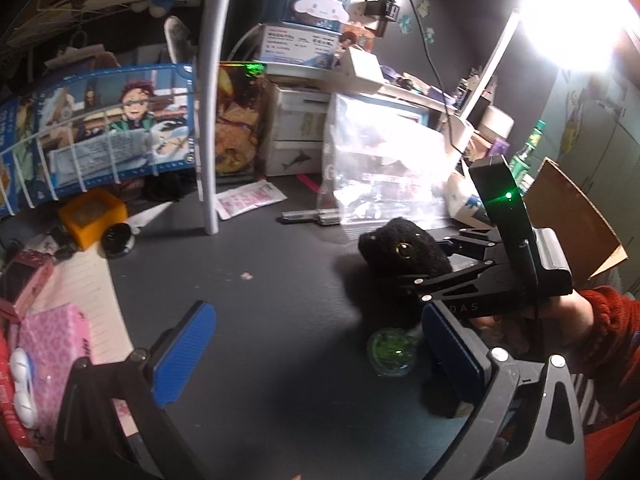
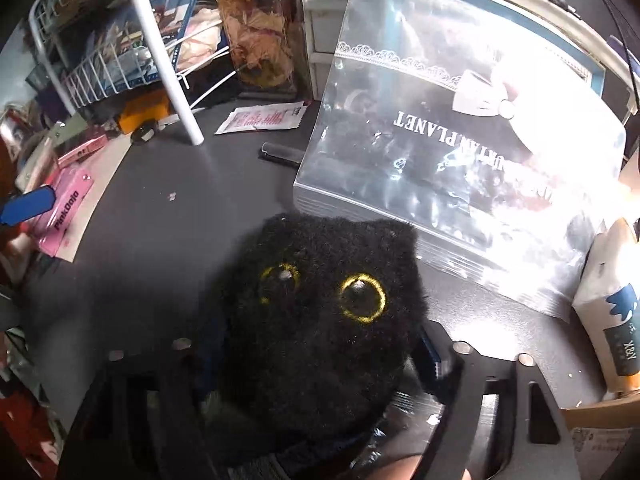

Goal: Organize objects
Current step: 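Grasp the black fluffy cat plush with the right gripper, then lower the black cat plush into the box and open the right gripper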

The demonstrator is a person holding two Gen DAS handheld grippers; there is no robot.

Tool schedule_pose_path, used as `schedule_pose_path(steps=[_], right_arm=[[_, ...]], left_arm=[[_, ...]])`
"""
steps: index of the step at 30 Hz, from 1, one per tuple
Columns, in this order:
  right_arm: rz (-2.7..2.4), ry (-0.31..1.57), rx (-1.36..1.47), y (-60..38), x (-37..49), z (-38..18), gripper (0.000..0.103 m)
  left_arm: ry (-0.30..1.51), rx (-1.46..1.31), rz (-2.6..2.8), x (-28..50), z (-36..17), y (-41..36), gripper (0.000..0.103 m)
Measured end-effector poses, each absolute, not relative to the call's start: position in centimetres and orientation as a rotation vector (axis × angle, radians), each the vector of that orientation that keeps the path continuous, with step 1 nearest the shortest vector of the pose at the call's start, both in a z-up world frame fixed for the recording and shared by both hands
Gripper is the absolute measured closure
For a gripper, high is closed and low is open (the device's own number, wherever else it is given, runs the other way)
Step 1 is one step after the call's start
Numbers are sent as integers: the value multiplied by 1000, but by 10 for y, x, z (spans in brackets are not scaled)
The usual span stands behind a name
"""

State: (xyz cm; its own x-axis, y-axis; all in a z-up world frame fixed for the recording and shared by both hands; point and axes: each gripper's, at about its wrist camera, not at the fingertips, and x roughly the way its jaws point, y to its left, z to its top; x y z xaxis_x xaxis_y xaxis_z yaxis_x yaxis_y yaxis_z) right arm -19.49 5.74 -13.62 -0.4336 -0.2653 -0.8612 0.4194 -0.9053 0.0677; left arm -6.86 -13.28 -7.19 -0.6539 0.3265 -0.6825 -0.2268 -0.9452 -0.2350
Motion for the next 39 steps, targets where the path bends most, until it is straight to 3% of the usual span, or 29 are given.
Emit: schedule_pose_path(steps=[13, 20, 24, 32, 39], right_arm=[[-2197, 246, 1043, 58, -112, -70, 36], [-2178, 245, 915, 67, -74, -20, 36], [-2215, 241, 880, 90, -64, 11, 36], [-2336, 179, 856, 160, -63, 61, 36], [-2424, 105, 946, 231, -73, 76, 36]], left_arm=[[-267, -1034, 2341, -65, -33, -79, 3], [-223, -952, 2272, -53, 13, -38, 35], [-175, -898, 2274, -52, 43, -12, 42], [-81, -841, 2197, -76, 91, 63, 45], [-36, -923, 2070, -111, 93, 136, 45]])
